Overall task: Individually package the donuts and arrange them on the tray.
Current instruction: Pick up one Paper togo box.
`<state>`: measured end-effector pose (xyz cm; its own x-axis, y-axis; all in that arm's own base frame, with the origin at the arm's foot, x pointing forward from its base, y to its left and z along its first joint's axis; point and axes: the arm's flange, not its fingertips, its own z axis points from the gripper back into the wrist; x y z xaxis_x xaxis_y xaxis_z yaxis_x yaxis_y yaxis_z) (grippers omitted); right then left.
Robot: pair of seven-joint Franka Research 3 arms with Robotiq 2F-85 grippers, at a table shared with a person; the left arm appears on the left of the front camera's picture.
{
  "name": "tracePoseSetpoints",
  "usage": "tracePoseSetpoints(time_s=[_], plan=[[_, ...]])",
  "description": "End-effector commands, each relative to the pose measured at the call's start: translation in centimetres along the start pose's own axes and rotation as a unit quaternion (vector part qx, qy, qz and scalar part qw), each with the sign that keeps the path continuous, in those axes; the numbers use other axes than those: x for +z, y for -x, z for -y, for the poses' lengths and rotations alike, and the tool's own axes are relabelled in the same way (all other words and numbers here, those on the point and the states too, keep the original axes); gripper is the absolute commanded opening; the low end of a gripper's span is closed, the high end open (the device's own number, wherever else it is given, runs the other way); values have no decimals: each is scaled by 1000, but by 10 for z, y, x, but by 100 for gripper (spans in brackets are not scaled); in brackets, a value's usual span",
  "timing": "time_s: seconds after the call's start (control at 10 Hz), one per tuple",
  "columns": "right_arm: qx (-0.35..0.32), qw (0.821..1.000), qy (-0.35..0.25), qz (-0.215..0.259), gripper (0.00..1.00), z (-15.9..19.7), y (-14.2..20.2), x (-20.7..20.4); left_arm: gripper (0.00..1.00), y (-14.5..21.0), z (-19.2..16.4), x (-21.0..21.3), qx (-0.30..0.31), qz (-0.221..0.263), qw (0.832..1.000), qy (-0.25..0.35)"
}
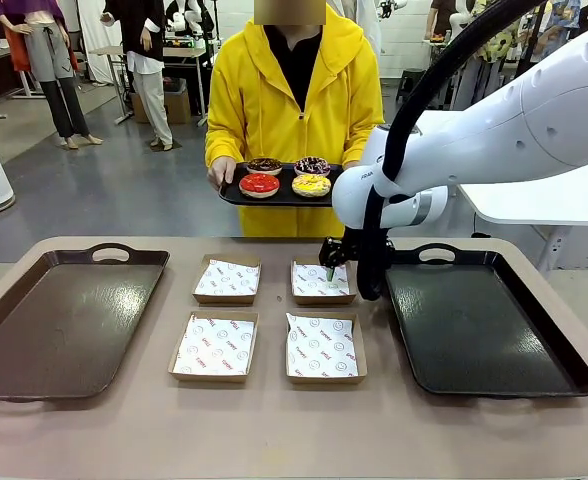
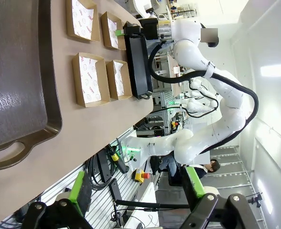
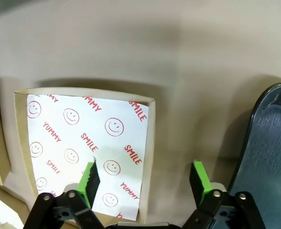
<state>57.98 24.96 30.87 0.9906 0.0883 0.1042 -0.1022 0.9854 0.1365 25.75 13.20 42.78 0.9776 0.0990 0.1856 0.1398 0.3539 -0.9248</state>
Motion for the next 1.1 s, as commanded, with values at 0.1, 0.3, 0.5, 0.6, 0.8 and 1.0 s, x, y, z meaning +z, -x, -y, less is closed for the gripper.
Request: tracePoseSetpoints(time_s=[0.1,0.3,0.5,0.6,0.8,1.0], plan=[[6,1000,5,14,0,-3,-3,0,100,1,1,1,-8,4,1000,8],[10,1000,8,20,0,-2,-3,0,100,1,1,1,-8,4,1000,8],[6,1000,7,24,3,-1,-3,3,100,1,1,1,-8,4,1000,8],[6,1000,7,24,0,0,-3,3,100,1,1,1,-8,4,1000,8],[6,1000,10,26,0,2,-4,4,100,1,1,1,-8,4,1000,8],[3,1000,9,27,0,3,-4,5,100,1,1,1,-8,4,1000,8]])
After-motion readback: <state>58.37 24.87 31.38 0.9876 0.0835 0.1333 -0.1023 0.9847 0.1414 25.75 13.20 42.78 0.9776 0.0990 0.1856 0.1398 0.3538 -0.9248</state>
